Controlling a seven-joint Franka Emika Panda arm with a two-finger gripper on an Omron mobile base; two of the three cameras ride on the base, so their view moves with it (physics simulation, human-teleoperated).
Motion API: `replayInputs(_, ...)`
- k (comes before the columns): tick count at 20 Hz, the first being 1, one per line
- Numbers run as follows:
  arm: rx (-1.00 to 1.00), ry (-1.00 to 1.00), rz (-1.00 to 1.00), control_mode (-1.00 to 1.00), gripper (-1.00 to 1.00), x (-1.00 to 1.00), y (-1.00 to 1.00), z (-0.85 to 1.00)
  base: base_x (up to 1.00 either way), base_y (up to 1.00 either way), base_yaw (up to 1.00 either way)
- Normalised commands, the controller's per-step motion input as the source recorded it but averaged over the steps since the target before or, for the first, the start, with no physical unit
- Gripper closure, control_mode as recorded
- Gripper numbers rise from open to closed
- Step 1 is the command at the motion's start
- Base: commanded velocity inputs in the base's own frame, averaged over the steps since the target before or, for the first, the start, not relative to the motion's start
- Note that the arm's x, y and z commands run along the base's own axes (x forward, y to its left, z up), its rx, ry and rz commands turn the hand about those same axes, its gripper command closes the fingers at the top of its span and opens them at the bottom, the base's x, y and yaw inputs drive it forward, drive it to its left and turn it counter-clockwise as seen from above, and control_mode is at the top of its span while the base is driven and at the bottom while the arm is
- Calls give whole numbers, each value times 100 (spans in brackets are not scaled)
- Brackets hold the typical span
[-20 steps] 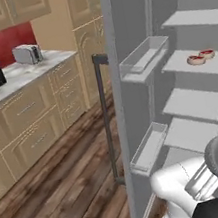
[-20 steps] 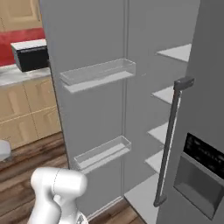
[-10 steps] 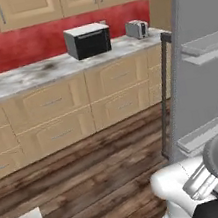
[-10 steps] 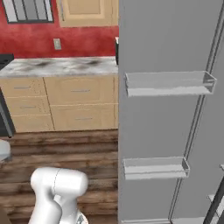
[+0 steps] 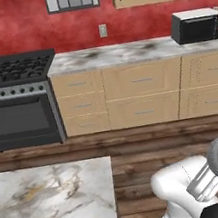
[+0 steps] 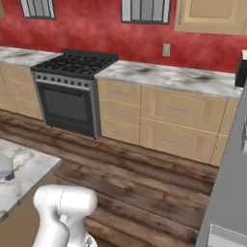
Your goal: Place the steak on the counter behind the older steak on the same shelf of the fridge to maintain FIFO order. Close the fridge door when finished.
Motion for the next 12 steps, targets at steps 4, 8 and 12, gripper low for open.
replayInputs(4,0,0,0,100,-100,0,0,0,100,11,23)
replayInputs(8,0,0,0,100,-100,0,0,0,100,-8,0)
replayInputs(12,0,0,0,100,-100,0,0,0,100,-6,-4)
